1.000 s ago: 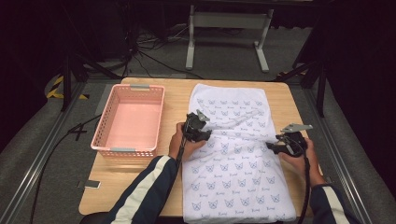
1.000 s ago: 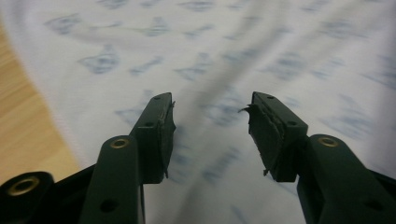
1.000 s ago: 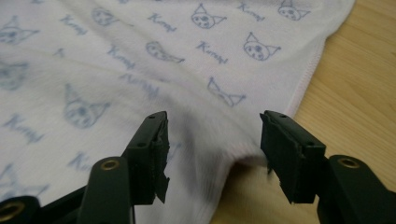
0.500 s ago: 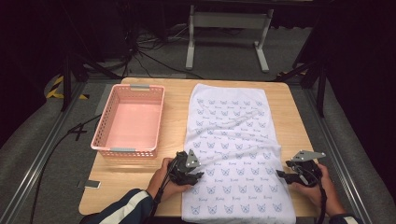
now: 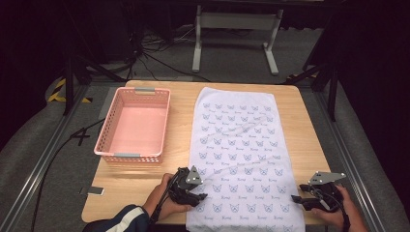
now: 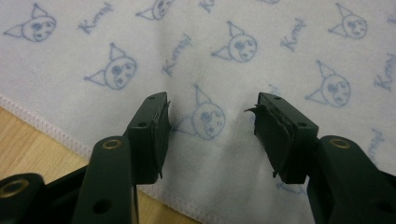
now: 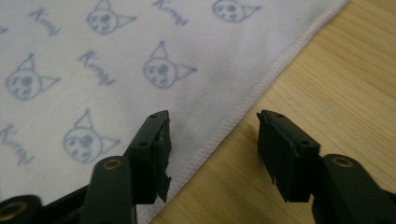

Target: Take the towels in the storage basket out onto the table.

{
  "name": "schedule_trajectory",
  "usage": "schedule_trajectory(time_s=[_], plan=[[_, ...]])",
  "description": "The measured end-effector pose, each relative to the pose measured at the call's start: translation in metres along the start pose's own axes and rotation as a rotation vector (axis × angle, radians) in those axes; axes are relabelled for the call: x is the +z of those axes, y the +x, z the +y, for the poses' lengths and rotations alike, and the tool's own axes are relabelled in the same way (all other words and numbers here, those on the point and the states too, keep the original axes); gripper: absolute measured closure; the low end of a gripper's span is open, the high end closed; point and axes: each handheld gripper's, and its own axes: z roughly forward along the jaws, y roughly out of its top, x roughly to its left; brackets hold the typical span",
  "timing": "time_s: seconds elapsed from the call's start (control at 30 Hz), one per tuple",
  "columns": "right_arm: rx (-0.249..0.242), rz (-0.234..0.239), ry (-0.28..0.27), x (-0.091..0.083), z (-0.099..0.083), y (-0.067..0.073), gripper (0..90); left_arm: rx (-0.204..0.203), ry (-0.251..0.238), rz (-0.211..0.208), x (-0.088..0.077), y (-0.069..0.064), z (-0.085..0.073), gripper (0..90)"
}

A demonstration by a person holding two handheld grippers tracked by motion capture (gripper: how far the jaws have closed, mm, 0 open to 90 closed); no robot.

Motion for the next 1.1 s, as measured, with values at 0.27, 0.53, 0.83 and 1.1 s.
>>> schedule_trajectory(time_s=[0.27, 0.53, 0.83, 1.1], plan=[[-0.058, -0.044, -0.181, 0.026, 0.058, -0.024, 52.5, -0.083, -0.11, 0.122, 0.021, 0.038, 0.039, 35.2], [-0.06, 0.043, -0.164, 0.064, 0.075, -0.031, 59.6, -0.093, -0.098, 0.1, 0.04, 0.05, 0.034, 35.2], [-0.06, 0.061, -0.155, 0.046, 0.049, -0.016, 59.9, -0.03, -0.065, 0.048, 0.029, 0.023, 0.022, 35.0], [-0.079, 0.099, -0.11, 0.029, 0.034, 0.001, 55.7, -0.037, -0.084, -0.007, 0.014, 0.019, 0.03, 34.7]])
